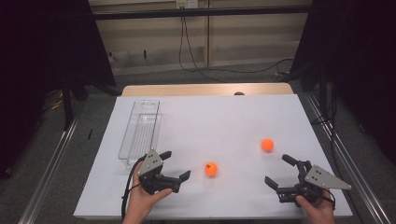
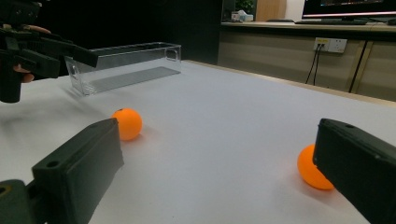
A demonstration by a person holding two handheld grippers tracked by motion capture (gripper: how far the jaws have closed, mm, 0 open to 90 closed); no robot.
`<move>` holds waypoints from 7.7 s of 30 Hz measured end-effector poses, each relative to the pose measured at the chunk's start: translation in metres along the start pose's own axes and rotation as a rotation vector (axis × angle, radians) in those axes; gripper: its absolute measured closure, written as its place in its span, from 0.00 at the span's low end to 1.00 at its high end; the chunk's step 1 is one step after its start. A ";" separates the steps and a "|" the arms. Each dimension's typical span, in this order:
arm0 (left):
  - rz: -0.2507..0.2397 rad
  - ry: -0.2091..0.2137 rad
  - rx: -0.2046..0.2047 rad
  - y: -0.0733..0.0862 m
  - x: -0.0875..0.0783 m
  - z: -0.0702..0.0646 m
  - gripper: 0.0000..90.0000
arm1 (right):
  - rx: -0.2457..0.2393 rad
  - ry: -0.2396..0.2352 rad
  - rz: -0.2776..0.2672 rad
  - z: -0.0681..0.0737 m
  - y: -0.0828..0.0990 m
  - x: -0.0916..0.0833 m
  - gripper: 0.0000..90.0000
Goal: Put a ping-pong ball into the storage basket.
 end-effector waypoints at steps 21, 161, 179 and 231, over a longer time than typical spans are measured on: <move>0.012 0.010 0.005 -0.002 0.008 -0.002 0.03 | -0.001 -0.002 0.001 0.000 0.000 0.000 0.01; 0.121 0.075 0.008 0.003 0.061 -0.028 0.05 | -0.002 -0.004 -0.002 0.000 0.000 0.000 0.01; 0.129 0.082 0.007 0.001 0.067 -0.030 0.06 | 0.000 -0.006 -0.003 0.000 -0.001 0.000 0.02; 0.206 0.098 0.029 0.009 0.082 -0.038 0.19 | -0.003 -0.002 -0.007 -0.001 -0.001 -0.001 0.02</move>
Point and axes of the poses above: each handheld gripper's, and its own axes: x roughly forward along the jaws, y roughly out of its underside, z roughly to its left, the point moved 10 cm from there along x, roughly forward along the jaws, and after that the axes turned 1 degree about x, right-handed, at the moved point
